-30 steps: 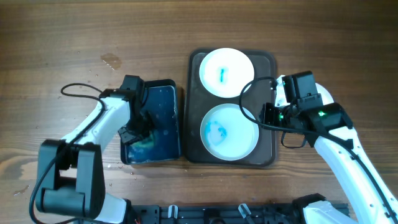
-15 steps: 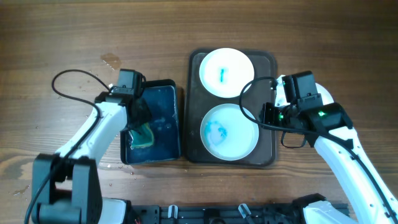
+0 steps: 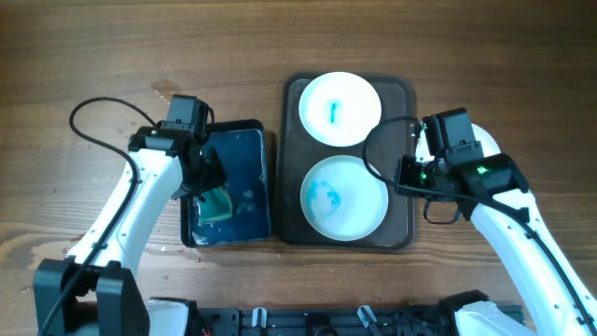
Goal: Clean dirty plates on tray and stack at the side
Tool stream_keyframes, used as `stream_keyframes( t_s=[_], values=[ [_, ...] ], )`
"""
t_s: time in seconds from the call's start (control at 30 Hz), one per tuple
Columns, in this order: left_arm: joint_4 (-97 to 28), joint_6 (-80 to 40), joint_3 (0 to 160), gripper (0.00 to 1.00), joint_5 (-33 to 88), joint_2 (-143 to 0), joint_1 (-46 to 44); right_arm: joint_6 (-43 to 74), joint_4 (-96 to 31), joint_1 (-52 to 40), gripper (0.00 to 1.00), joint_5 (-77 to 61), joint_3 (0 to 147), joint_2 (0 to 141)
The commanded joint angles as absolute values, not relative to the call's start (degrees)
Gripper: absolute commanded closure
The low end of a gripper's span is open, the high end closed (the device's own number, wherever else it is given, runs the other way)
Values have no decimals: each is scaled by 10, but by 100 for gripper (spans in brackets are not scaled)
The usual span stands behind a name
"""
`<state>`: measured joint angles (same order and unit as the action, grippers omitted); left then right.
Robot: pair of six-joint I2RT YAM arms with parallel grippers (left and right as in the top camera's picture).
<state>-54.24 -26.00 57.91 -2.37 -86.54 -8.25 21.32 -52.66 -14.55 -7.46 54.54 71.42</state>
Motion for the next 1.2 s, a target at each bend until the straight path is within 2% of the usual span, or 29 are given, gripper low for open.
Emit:
stream_keyframes(
  t_s=[0.0,0.1,0.13,0.17,0.27,0.47,0.6,0.7,0.73,0.9,0.97,1.17],
  values=[
    [-457,-264,491,62,-15,-889,-84,165,-530,-147,63,-121,547,748],
    [-415,-274,448,69,-11,-901,-84,168,-523,-147,63,-121,547,781],
    [-411,-274,448,86,-11,-903,-84,172,-516,-147,63,-121,547,796],
    [-408,-274,449,96,-11,-902,-84,174,-512,-147,63,-125,547,804],
    [-440,-248,486,96,-11,-900,-84,193,-479,-147,67,-140,547,832],
    [-578,-242,632,96,-11,-840,-84,199,-422,-146,64,-107,524,882],
    [-634,-226,689,96,-9,-802,-89,213,-366,-145,69,-95,470,937],
    [-636,-212,690,96,17,-789,-111,216,-346,-145,79,-95,453,940],
    [-624,-212,690,96,51,-790,-128,217,-345,-146,96,-94,453,940],
    [-531,-232,690,96,101,-813,-206,242,-335,-146,96,-86,453,940],
    [-473,-250,690,96,150,-866,-259,240,-335,-146,96,-85,453,940],
    [-317,-301,690,96,191,-1043,-402,240,-337,-146,96,-86,453,940]
  ],
)
